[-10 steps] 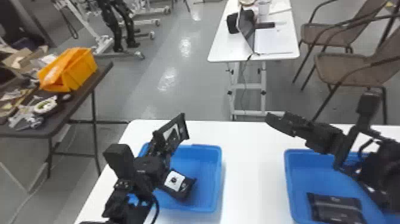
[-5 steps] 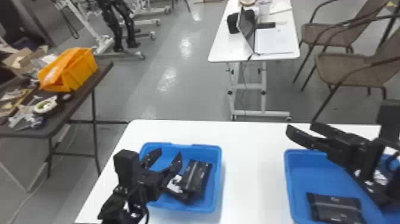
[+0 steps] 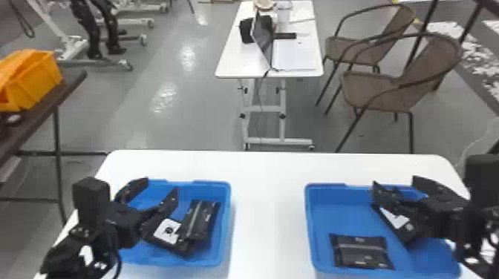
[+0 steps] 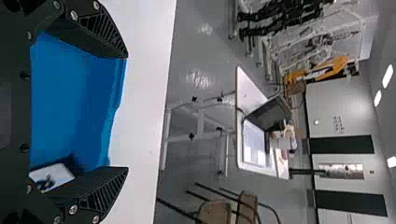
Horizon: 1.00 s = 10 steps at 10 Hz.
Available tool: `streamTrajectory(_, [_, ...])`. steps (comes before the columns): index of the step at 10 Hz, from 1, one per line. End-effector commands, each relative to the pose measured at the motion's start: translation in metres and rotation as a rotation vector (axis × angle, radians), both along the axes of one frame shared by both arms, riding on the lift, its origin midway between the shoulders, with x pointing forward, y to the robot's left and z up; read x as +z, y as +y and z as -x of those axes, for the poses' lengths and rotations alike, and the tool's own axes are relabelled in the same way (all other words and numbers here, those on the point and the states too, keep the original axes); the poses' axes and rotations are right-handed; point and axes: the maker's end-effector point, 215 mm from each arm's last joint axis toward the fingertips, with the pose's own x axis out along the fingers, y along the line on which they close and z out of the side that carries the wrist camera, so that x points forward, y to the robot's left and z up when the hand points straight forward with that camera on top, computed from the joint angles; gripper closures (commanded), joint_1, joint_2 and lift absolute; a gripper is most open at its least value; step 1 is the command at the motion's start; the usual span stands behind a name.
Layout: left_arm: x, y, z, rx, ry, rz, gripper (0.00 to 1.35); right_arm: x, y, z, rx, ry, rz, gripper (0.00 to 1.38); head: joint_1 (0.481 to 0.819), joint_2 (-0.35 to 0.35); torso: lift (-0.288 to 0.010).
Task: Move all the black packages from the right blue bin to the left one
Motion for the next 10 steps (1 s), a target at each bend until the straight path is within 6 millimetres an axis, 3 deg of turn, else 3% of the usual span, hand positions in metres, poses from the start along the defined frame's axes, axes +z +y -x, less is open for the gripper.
streamTrajectory(1, [0.012, 0.018, 0.003, 0.023, -0.046, -0.033, 0.25, -0.019, -0.041, 0.023, -0.064, 0.025, 0.071, 0.17, 0.695, 0.060, -0.043])
streamTrajectory(4, [0.006, 0.037, 0.013, 0.057, -0.032, -0.055, 0.23, -0.046, -0.095, 0.048, -0.152, 0.049, 0.133, 0.17, 0.695, 0.017, -0.043])
streamTrajectory(5, [0.005, 0.041, 0.014, 0.064, -0.030, -0.055, 0.23, -0.057, -0.102, 0.047, -0.162, 0.056, 0.122, 0.16, 0.695, -0.002, -0.043])
streamTrajectory(7, [0.003, 0.041, 0.015, 0.065, -0.028, -0.044, 0.23, -0.072, -0.101, 0.032, -0.167, 0.042, 0.077, 0.17, 0.695, -0.018, -0.043])
streamTrajectory(10, [-0.001, 0.039, 0.015, 0.062, -0.025, -0.027, 0.22, -0.081, -0.092, -0.011, -0.157, 0.010, 0.048, 0.16, 0.695, -0.016, -0.043])
